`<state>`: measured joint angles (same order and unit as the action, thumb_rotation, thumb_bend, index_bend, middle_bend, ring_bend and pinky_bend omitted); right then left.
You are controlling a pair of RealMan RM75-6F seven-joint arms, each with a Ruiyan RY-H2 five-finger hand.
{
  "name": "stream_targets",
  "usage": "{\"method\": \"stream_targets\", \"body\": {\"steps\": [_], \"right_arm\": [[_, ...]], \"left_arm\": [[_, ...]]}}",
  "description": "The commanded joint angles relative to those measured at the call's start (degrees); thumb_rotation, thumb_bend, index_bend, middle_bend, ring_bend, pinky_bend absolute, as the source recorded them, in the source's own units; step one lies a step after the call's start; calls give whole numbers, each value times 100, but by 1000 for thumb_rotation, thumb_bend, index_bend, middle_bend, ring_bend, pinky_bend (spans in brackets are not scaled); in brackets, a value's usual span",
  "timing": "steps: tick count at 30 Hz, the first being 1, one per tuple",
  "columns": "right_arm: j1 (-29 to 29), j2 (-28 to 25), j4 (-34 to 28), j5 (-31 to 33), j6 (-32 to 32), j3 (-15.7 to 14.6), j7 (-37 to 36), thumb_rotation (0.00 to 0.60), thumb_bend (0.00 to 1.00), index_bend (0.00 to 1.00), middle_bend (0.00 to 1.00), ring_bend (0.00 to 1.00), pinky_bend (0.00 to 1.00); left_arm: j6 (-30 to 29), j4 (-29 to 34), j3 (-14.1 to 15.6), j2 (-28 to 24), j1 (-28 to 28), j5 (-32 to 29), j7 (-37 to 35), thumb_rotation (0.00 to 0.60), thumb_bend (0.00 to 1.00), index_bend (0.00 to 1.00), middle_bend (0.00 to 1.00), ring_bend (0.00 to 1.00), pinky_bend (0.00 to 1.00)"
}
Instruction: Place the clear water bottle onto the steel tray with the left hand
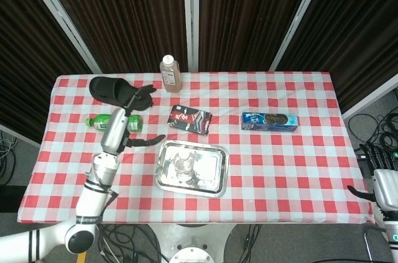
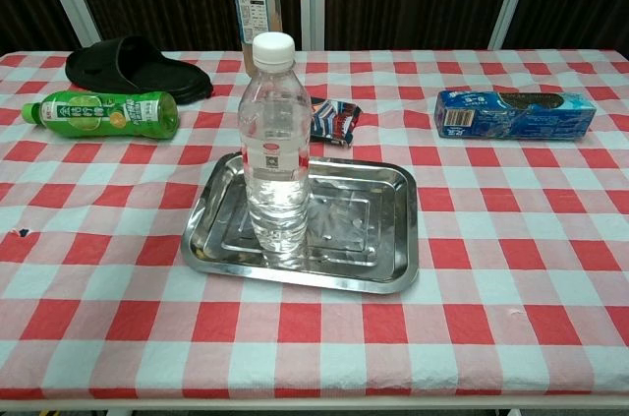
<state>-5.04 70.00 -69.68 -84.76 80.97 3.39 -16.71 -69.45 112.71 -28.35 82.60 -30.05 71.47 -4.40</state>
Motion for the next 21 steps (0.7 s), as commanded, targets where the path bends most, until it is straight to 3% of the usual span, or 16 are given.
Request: {"method": "stream_targets", "body": {"steps": [1,5,13,17,21], "right_arm": [[-8,19,23,-6,-17,-6,-2,600,16,0,0,0,0],[-5,60,62,-39,-8,-30,-20,600,15,0,0,0,0],[-20,133,150,-47,-47,-49,0,600,24,0,0,0,0],[-30,165,196,-63,-56,-58,28,600,24,0,0,0,0],[-30,183,216,-56,-54,-56,49,600,24,0,0,0,0]], "left_arm": [[99,-70,-230,-879,168,-177,239,600,114,177,273,198,248],[144,-597,305,-1583,590,-5,603,600,196,181,276,198,246],[-368,-2162,1785,-1984,1347,1235,1495,600,230,223,276,198,230],[-264,-2499,2114,-1870,1403,1281,2342,600,219,252,276,195,207],[-325,-2509,2411,-1897,1672,1166,2416,600,207,264,276,194,202]]}}
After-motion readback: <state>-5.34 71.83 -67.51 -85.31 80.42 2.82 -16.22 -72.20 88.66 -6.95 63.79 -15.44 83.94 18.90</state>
